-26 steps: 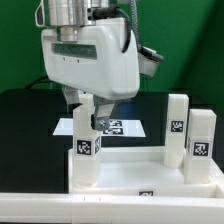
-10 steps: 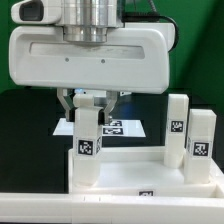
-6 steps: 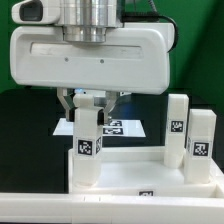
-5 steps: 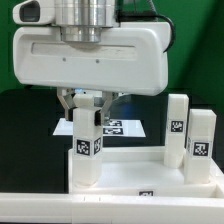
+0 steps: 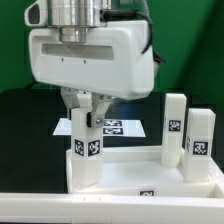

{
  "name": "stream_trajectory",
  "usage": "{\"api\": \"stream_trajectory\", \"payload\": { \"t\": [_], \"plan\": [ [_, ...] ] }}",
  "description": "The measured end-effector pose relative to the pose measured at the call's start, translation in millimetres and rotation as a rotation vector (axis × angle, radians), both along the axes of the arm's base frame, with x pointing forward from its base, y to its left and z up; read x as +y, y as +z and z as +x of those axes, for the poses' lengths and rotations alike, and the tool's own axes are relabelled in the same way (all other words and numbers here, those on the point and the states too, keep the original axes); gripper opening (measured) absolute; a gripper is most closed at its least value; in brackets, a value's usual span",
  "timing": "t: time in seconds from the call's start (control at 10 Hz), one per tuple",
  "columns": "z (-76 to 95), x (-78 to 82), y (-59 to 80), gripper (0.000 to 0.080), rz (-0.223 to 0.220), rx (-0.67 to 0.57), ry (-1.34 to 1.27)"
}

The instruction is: Assemble desk

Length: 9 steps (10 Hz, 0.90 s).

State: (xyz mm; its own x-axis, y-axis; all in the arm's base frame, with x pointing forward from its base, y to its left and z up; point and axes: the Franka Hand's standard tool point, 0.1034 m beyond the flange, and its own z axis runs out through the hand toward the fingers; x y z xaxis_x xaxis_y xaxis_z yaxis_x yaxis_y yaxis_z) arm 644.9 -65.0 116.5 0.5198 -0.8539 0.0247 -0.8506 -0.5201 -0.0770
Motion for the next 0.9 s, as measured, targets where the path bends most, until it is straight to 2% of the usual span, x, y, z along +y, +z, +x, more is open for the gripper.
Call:
{"api": "stream_trajectory", "payload": {
  "t": [0.3,0.8,0.9],
  "plan": [
    [0.0,-2.0,-0.6,0.0289,0.036,0.002,-0.280],
    [0.0,0.0,-0.9,0.0289,0.066,0.013,-0.636],
    [0.1,0.4,-1.0,0.0320,0.070,0.015,-0.688]
  ]
}}
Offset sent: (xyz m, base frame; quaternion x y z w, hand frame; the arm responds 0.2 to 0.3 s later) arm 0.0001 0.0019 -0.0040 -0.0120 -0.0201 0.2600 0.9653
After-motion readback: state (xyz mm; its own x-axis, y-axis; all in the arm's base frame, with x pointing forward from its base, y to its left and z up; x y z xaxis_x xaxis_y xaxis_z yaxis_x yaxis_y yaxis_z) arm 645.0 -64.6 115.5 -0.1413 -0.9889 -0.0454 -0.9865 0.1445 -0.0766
